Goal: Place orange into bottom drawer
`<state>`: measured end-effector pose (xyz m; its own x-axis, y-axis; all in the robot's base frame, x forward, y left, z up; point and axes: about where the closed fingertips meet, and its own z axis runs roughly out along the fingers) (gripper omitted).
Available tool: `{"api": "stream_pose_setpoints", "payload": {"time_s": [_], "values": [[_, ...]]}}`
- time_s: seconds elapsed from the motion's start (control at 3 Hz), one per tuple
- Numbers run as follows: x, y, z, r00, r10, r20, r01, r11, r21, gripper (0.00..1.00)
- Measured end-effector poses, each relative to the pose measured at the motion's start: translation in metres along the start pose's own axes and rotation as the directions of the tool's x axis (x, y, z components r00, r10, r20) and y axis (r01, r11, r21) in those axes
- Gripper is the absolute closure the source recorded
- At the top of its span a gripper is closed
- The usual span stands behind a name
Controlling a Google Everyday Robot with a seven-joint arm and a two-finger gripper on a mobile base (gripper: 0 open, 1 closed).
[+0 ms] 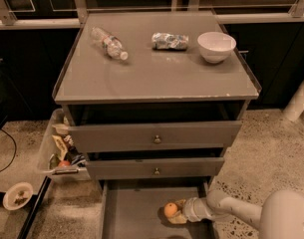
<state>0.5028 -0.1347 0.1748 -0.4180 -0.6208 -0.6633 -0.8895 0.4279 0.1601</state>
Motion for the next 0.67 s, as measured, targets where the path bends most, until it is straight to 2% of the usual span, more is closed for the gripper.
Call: {"api": "stream_pose_setpoints", "payload": {"time_s": [0.67], "values": [[0.0214, -0.0150, 0.0274, 0.999, -0.047, 0.002, 0.047, 0.9972, 0.059, 1.00]]}}
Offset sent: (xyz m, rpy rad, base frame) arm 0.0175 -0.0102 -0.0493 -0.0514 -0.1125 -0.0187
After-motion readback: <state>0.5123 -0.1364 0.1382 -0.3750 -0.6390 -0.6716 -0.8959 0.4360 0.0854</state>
